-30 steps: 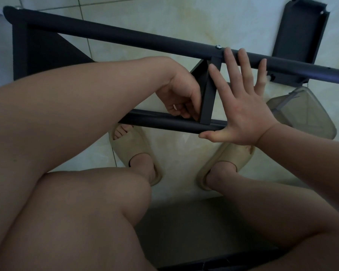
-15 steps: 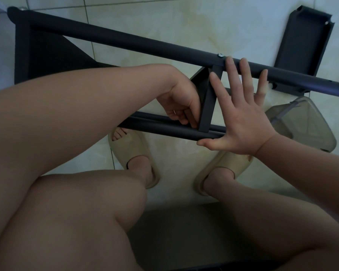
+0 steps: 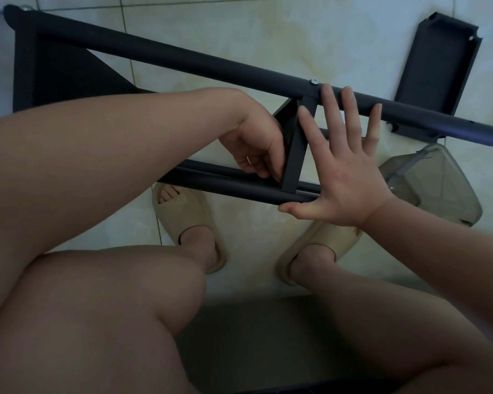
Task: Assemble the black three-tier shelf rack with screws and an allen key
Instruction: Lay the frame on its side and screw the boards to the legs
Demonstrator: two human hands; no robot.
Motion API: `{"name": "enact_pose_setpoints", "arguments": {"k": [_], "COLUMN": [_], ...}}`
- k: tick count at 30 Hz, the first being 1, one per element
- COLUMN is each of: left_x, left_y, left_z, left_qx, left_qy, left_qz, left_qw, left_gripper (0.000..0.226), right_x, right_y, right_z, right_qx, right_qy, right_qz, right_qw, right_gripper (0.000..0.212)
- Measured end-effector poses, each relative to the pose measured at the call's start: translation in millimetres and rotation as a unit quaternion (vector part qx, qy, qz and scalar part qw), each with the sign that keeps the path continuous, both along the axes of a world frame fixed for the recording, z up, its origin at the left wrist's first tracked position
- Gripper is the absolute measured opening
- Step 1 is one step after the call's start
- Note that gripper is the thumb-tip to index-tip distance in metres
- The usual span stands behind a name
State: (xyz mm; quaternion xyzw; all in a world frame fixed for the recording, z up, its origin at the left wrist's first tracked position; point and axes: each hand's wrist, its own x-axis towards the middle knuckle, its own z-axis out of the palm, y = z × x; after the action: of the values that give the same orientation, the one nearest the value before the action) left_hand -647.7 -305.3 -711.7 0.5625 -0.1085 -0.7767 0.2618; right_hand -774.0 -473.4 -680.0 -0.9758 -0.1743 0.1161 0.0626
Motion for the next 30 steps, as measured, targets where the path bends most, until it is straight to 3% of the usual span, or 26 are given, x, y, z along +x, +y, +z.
{"name": "enact_pose_setpoints", "arguments": {"k": [17,23,27,30], "left_x": [-1.4,-3.8,-6.1,-8.0], "left_y": [-0.9,1.0,0.8,0.8], "left_z": [-0.8,-0.4,-5.3,-6.7], "left_qx": [-0.001,0.004,0.007,0.01], "left_qy": [-0.026,-0.012,-0.02,-0.015], "left_qz": [0.0,-0.015,-0.011,-0.002], "left_qw": [1.0,1.0,1.0,1.0], "left_gripper": [0.015,0.03,0.009,0.009], "right_x": [-0.3,-0.5,0.1,-0.4], "right_y": [0.4,-0.1,0.2,0.5], "right_z": [-1.6,-1.3,-0.6,-0.5], "right_qx": [0.003,0.004,0.006,0.005], "right_qy": [-0.006,-0.004,-0.003,-0.004], "right_qz": [-0.001,-0.001,0.0,-0.001], "right_qw": [1.0,1.0,1.0,1.0], "right_gripper": [0.129,0.13,0.129,0.13]}}
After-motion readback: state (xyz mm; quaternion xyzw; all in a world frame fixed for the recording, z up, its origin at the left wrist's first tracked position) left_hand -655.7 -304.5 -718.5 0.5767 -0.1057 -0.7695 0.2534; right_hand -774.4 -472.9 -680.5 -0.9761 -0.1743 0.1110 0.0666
